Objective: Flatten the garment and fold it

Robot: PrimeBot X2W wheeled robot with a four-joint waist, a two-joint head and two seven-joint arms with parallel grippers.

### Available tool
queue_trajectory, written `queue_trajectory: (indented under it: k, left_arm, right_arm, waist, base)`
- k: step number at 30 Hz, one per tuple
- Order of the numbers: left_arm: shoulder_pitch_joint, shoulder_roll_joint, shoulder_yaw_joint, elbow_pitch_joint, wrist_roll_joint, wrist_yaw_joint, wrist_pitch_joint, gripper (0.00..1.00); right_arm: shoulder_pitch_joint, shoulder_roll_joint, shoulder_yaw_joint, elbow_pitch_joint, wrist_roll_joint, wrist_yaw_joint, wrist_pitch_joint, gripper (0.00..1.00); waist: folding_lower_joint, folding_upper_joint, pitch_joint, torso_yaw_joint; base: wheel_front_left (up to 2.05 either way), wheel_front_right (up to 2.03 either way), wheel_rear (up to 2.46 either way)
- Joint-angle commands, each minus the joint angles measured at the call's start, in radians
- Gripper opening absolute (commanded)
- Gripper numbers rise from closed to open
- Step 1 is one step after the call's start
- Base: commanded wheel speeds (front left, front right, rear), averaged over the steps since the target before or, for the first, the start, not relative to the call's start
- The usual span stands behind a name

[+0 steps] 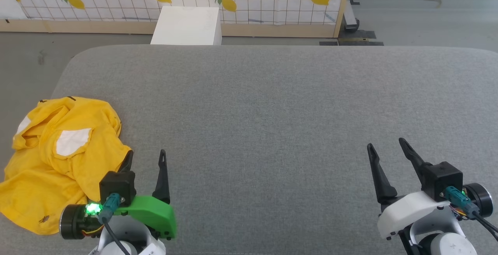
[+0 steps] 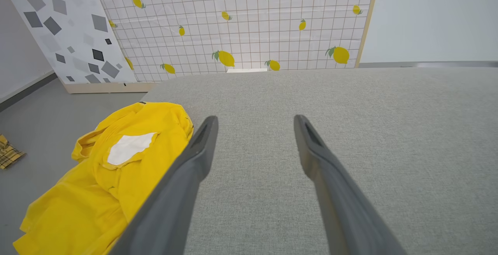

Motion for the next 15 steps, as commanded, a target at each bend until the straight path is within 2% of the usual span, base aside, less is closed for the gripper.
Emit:
queue_trajectory:
  k: [1,15]
  left_arm:
    - [0.002,0.0,-0.004,0.005,-0.001,0.007,-0.009,1.0]
    - [0.004,0.001,-0.027,0.029,-0.009,0.028,-0.037,1.0]
  right_arm:
    - [0.004,0.0,-0.002,0.008,0.012,0.0,-0.009,1.0]
    - [0.012,0.0,-0.012,0.032,0.049,0.0,-0.038,1.0]
  waist:
    - [0.0,0.0,0.0,0.0]
    - [0.0,0.0,-0.001,0.001]
  base:
    - [0.0,0.0,0.0]
    - [0.0,0.0,0.0]
